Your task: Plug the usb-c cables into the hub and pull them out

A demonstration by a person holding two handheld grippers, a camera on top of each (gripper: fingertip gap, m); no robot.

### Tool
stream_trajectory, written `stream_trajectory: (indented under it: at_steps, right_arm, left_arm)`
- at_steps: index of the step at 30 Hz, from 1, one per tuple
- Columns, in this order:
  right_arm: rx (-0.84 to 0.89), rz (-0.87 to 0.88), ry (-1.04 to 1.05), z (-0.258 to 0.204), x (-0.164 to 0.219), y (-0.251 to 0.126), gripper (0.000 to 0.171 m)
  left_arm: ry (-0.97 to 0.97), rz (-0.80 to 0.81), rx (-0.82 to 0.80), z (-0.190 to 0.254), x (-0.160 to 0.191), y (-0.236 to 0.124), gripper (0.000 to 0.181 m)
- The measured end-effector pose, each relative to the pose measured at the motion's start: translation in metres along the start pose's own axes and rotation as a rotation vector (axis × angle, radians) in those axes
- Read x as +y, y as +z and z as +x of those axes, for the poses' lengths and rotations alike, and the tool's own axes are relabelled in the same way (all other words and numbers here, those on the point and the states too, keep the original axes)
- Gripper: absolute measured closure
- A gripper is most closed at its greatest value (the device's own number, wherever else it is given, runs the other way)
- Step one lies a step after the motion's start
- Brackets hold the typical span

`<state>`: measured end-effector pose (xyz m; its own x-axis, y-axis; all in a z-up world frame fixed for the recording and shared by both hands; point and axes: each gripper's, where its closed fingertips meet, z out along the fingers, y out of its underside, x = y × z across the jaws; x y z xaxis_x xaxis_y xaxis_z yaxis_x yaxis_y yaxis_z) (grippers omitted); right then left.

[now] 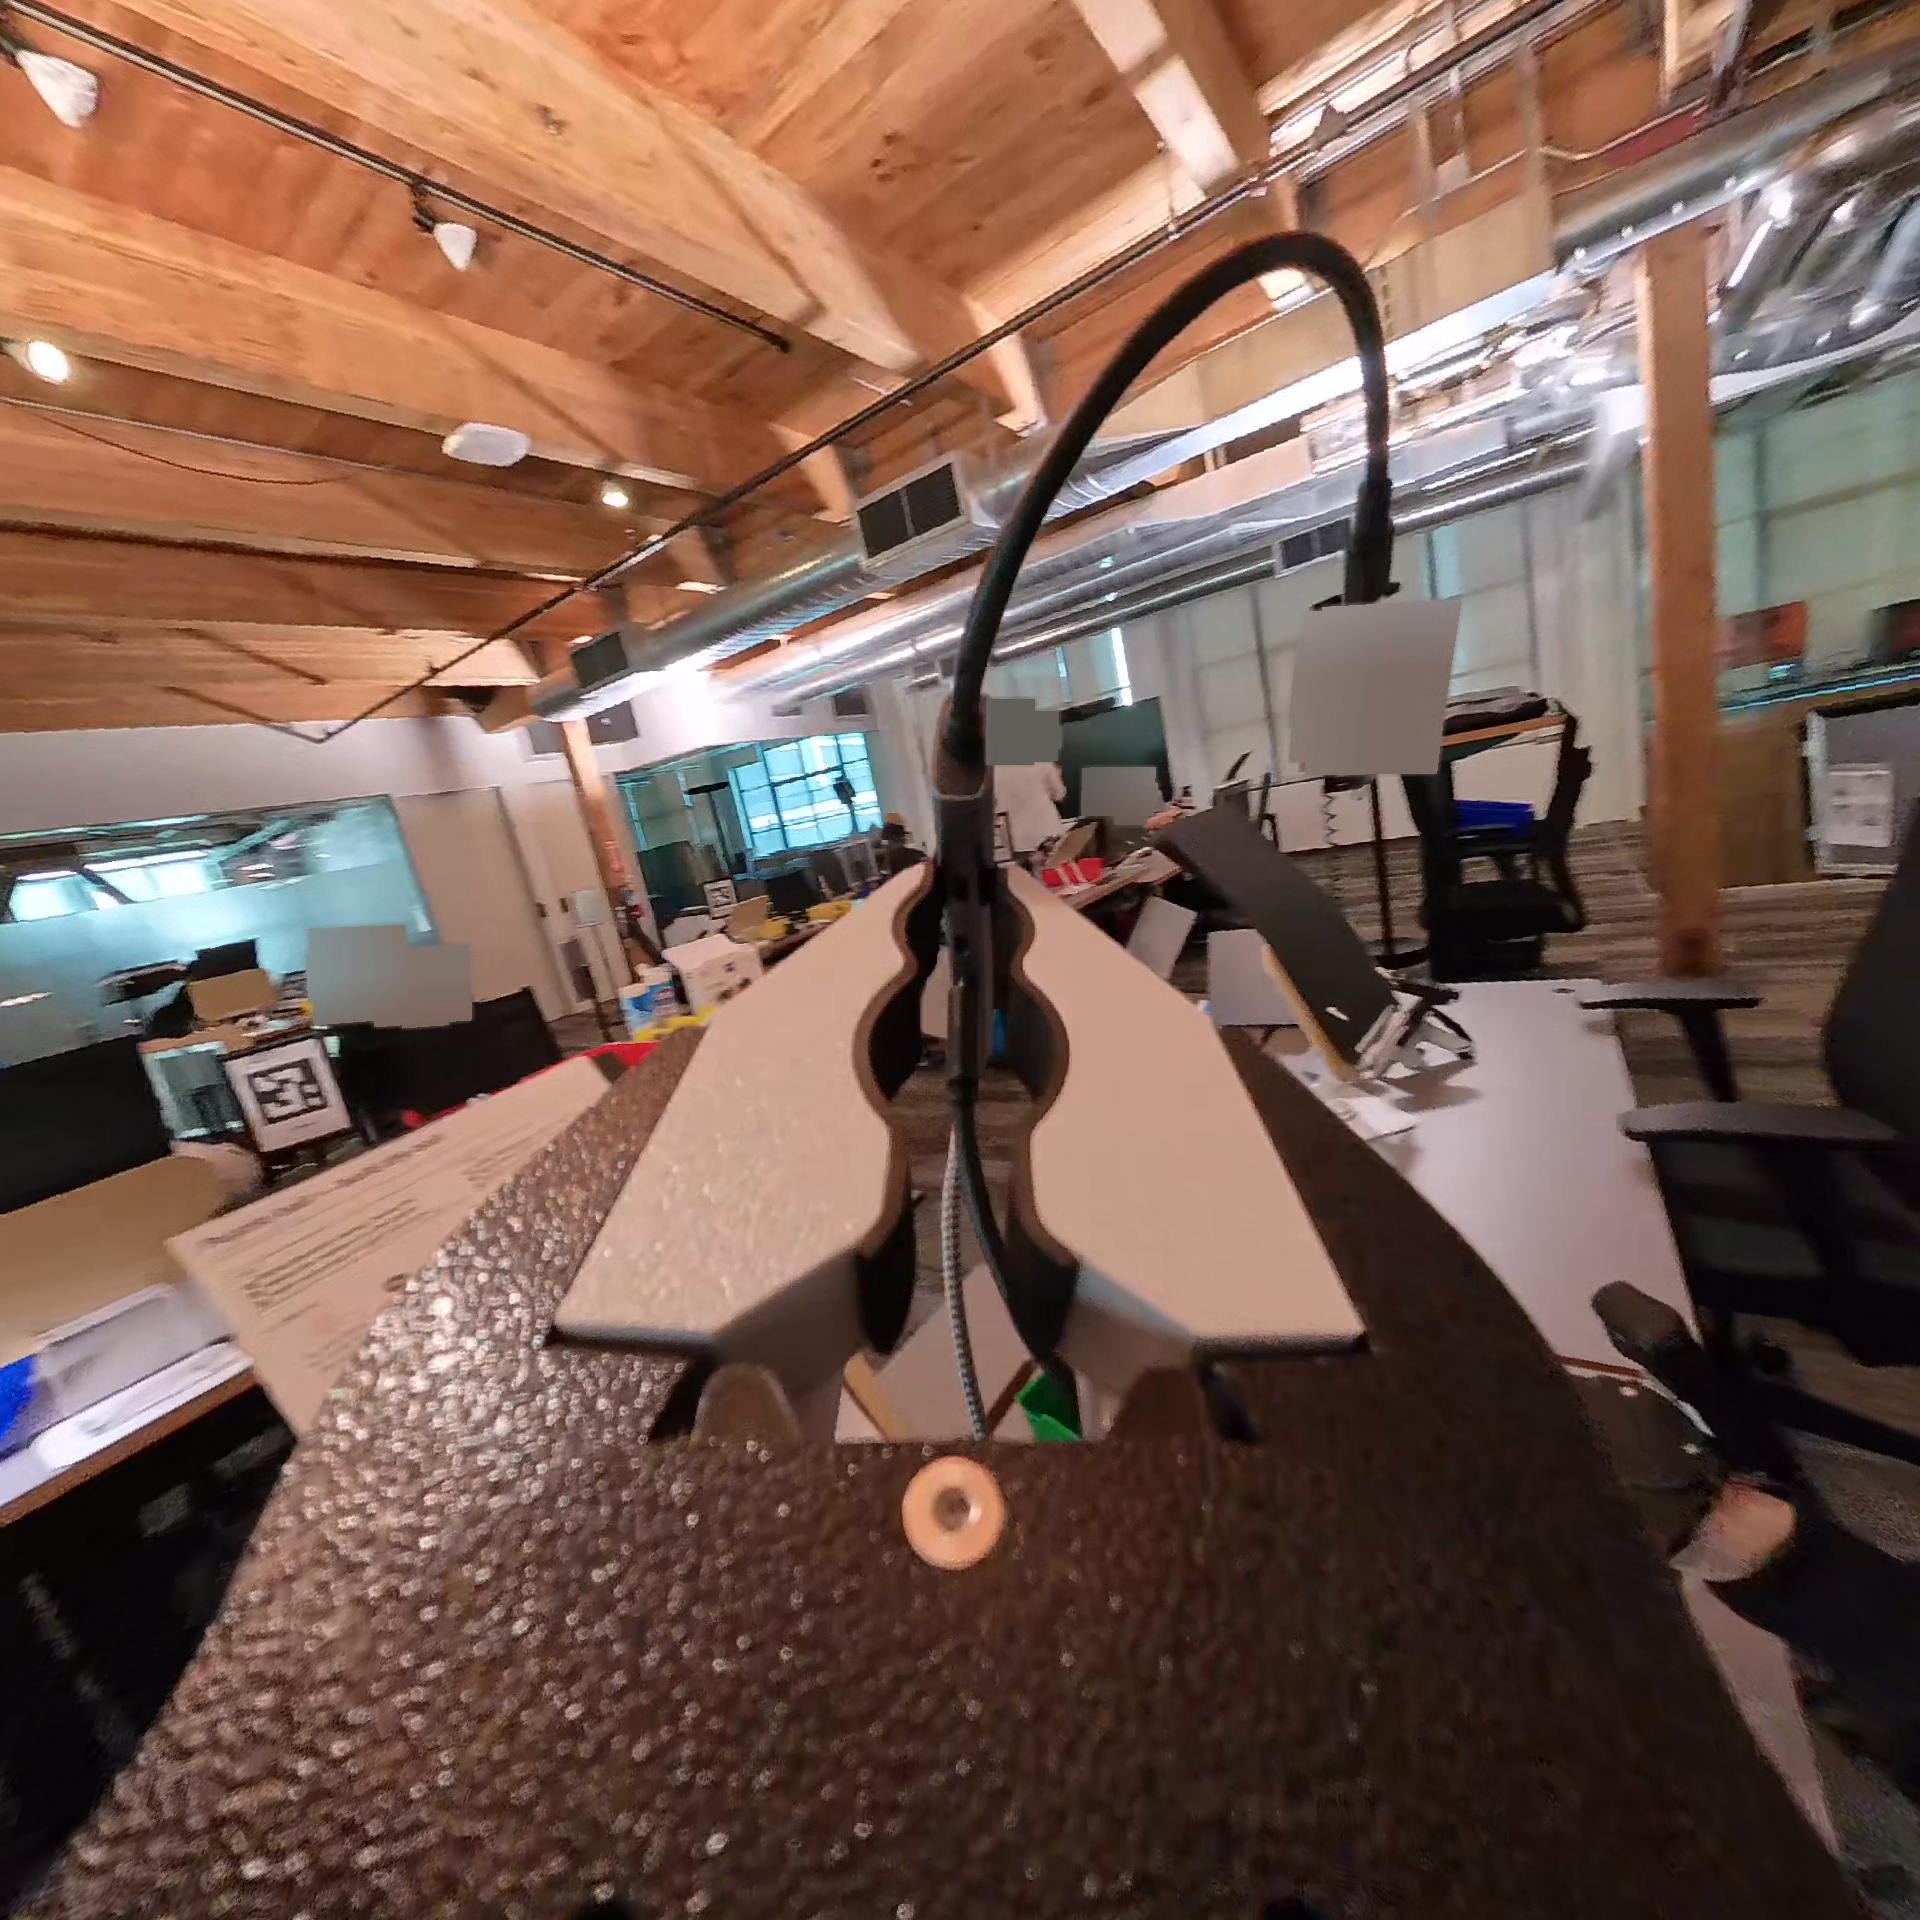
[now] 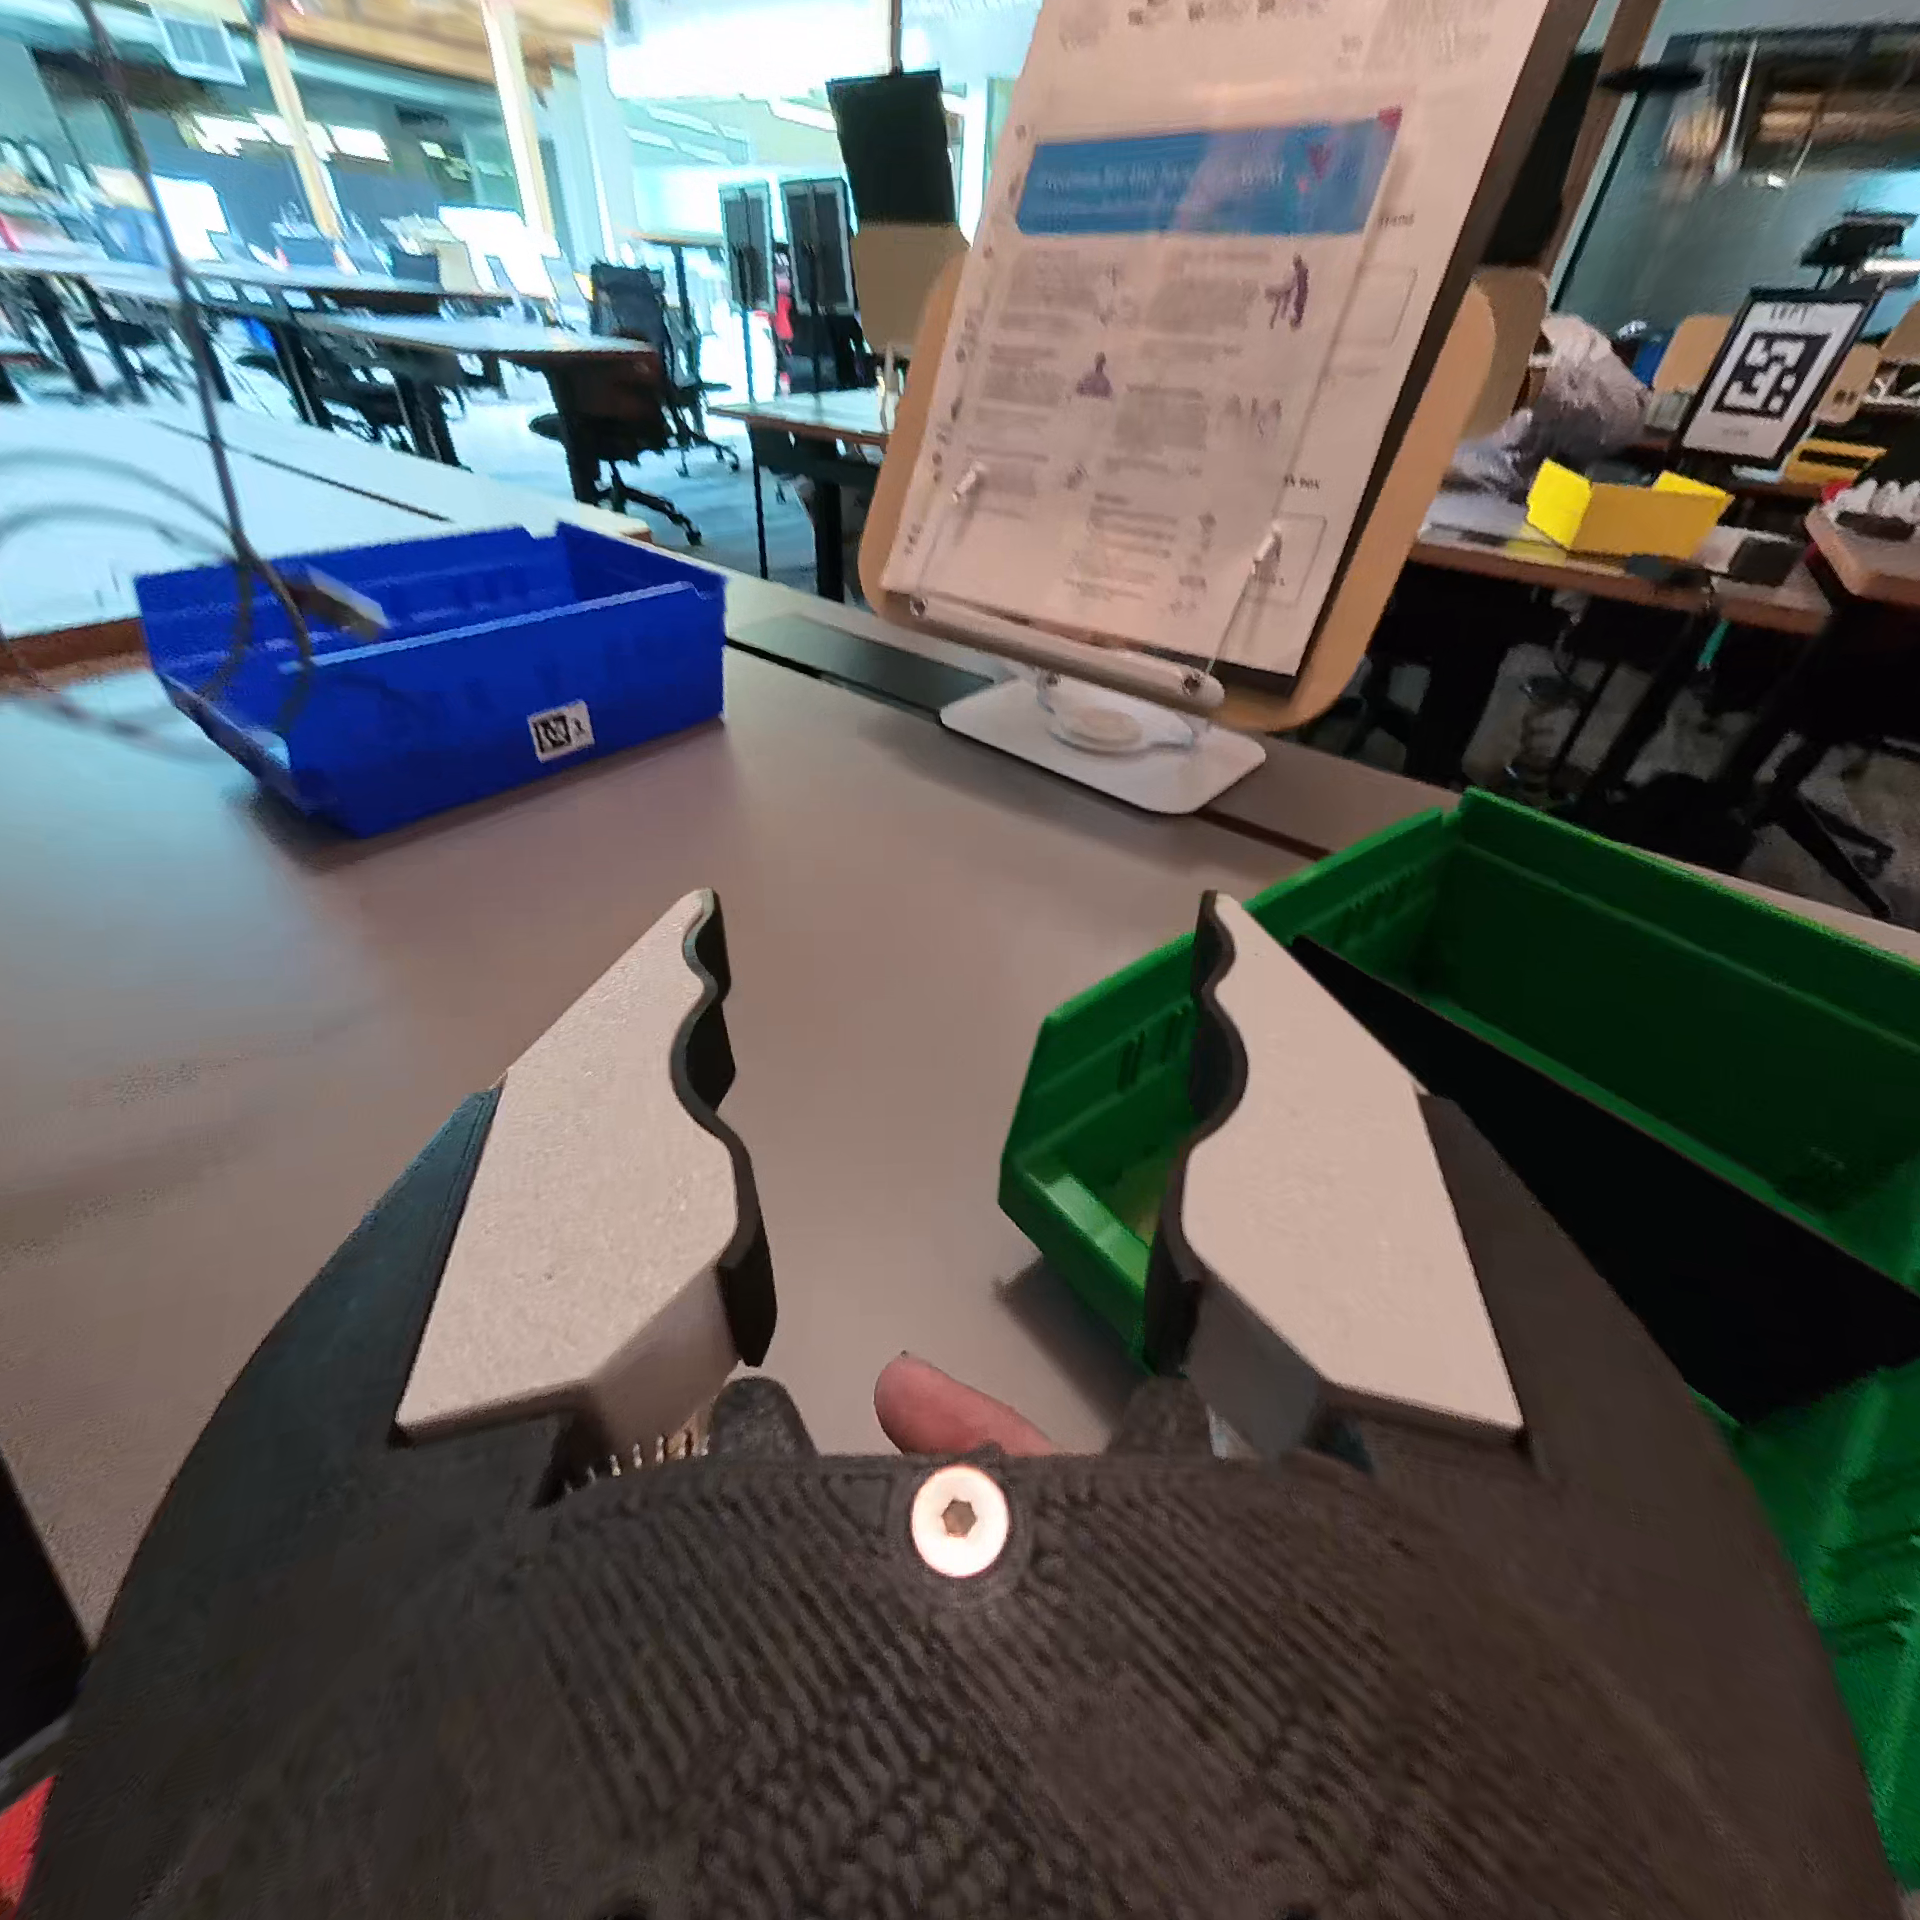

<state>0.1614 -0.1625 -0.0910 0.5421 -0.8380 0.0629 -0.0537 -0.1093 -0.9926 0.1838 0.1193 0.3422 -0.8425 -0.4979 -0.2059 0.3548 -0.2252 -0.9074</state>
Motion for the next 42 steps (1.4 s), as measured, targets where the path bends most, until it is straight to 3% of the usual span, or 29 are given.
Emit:
stream_trajectory:
  at_steps: [4, 8, 12, 17, 21, 25, 26, 31, 34, 39, 42]
  right_arm:
    - [-0.027, 0.087, 0.078, -0.007, -0.015, 0.0, 0.086]
    - [-0.024, 0.181, 0.074, -0.024, -0.033, 0.007, 0.093]
    - [0.025, 0.234, -0.113, -0.051, -0.044, 0.024, 0.098]
    - [0.097, 0.271, -0.519, -0.089, -0.038, 0.048, 0.098]
    - [0.064, 0.206, -0.765, -0.112, -0.012, 0.065, 0.115]
    - [-0.021, 0.197, -0.72, -0.126, -0.001, 0.072, 0.142]
    - [-0.029, 0.195, -0.709, -0.127, 0.001, 0.072, 0.149]
    - [-0.175, 0.125, -0.542, -0.133, 0.015, 0.074, 0.149]
    - [-0.284, 0.094, -0.356, -0.134, 0.022, 0.073, 0.15]
    - [-0.494, 0.027, -0.184, -0.138, 0.043, 0.066, 0.15]
    - [-0.554, 0.09, -0.123, -0.141, 0.041, 0.063, 0.149]
  left_arm:
    - [-0.121, -0.016, 0.059, 0.024, 0.047, 0.013, 0.175]
    - [-0.318, -0.093, 0.063, 0.041, 0.142, 0.01, 0.174]
    - [-0.573, -0.201, 0.07, 0.078, 0.25, -0.007, 0.174]
    - [-0.915, -0.265, 0.083, 0.129, 0.344, -0.037, 0.174]
    - [-1.097, -0.296, 0.086, 0.151, 0.385, -0.057, 0.175]
    - [-1.157, -0.294, 0.088, 0.154, 0.396, -0.071, 0.174]
    - [-1.154, -0.305, 0.093, 0.155, 0.397, -0.073, 0.175]
    - [-1.008, -0.377, 0.141, 0.161, 0.404, -0.085, 0.175]
    - [-0.697, -0.492, 0.181, 0.16, 0.409, -0.099, 0.172]
    - [-0.025, -0.654, 0.221, 0.149, 0.393, -0.133, 0.133]
    - [0.05, -0.773, 0.302, 0.154, 0.398, -0.159, 0.133]
